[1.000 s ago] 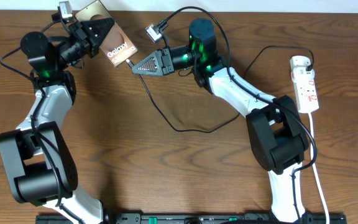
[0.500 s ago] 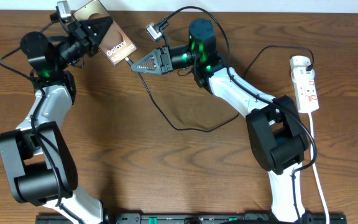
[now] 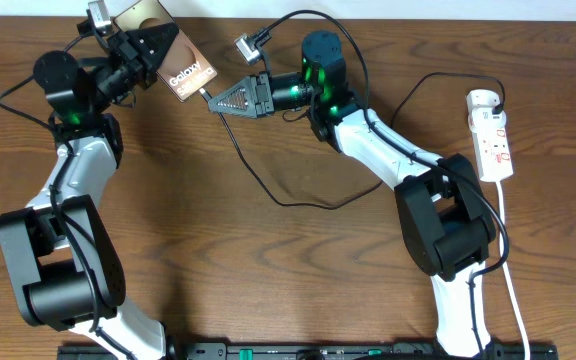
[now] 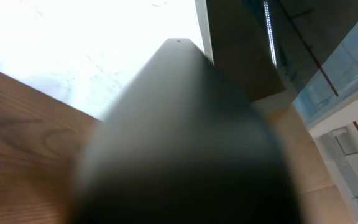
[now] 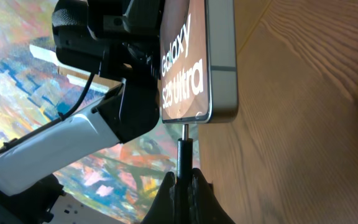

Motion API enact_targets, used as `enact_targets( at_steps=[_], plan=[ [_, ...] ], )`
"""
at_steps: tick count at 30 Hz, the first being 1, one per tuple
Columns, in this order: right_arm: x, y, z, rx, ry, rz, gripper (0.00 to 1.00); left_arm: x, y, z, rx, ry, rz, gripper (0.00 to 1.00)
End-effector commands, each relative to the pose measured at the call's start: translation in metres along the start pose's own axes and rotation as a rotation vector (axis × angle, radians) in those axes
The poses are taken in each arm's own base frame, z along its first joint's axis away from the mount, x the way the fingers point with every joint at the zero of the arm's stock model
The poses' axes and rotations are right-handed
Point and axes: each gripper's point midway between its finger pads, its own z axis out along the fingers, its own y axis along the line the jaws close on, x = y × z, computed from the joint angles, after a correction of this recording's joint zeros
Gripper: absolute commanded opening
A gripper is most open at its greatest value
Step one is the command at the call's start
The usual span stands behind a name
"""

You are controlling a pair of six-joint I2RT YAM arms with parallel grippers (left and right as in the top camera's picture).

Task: Plug charger to phone and switch on socket
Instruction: 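Press the plug further into the port while the left gripper holds phone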

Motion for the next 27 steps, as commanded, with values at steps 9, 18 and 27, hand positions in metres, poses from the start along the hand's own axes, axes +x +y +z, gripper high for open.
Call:
enact_targets(
  at_steps=[9, 18, 27],
  plan=[
    [-0.029, -0.001, 0.005, 0.058, -0.155, -0.024, 0.01, 0.038, -0.016, 0.015, 0.05, 0.161, -0.001, 0.07],
    [-0.033, 0.0, 0.004, 0.057, -0.179, 0.008, 0.01, 0.042, -0.017, 0.015, 0.056, 0.182, 0.008, 0.07],
    [-0.039, 0.002, 0.003, 0.052, -0.211, 0.03, 0.01, 0.042, -0.017, 0.015, 0.056, 0.182, 0.008, 0.07]
  ],
)
